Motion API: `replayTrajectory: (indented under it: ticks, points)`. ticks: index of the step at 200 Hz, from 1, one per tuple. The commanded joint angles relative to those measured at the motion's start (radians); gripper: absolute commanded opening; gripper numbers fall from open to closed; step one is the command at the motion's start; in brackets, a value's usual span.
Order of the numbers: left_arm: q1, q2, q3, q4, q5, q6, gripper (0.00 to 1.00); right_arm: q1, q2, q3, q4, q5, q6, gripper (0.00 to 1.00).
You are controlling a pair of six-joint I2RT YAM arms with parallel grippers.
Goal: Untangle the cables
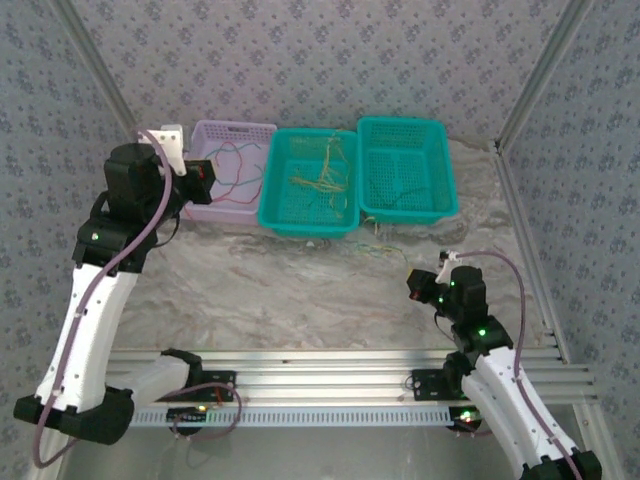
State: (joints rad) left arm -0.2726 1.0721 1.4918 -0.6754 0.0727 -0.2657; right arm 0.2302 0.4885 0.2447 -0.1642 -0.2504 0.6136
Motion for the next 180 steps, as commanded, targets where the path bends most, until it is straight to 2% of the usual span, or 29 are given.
replayTrajectory:
  ticks: [1, 17, 59, 85, 102, 117, 142, 166, 180]
  points:
    - [0.044, 0.003, -0.007, 0.076, 0.103, -0.053, 0.00, -0.007, -0.015, -0.005, 0.024, -0.030, 0.008, 0.00]
    - [0.053, 0.015, -0.001, 0.080, 0.124, -0.056, 0.00, -0.006, -0.022, -0.007, 0.031, -0.036, 0.008, 0.00]
    - [0.065, 0.047, -0.025, 0.106, 0.096, -0.060, 0.00, -0.006, -0.091, 0.014, 0.018, -0.050, 0.008, 0.00]
    - [0.049, 0.133, -0.013, 0.194, 0.199, -0.132, 0.00, -0.006, -0.196, 0.065, -0.113, 0.072, 0.006, 0.00]
    - [-0.032, 0.217, 0.049, 0.223, 0.179, -0.121, 0.00, -0.007, -0.308, 0.075, -0.154, 0.143, 0.005, 0.00]
    - [-0.114, 0.305, 0.133, 0.243, 0.154, -0.100, 0.00, -0.008, -0.371, 0.098, -0.207, 0.191, 0.008, 0.00]
    - [-0.210, 0.518, 0.340, 0.216, 0.168, -0.080, 0.00, -0.008, -0.381, 0.154, -0.279, 0.235, -0.016, 0.00]
    - [-0.293, 0.778, 0.632, 0.128, 0.173, -0.043, 0.00, -0.008, -0.392, 0.196, -0.331, 0.265, -0.024, 0.00]
    - [-0.325, 0.956, 0.865, 0.039, 0.176, -0.030, 0.00, -0.008, -0.416, 0.216, -0.357, 0.285, -0.036, 0.00]
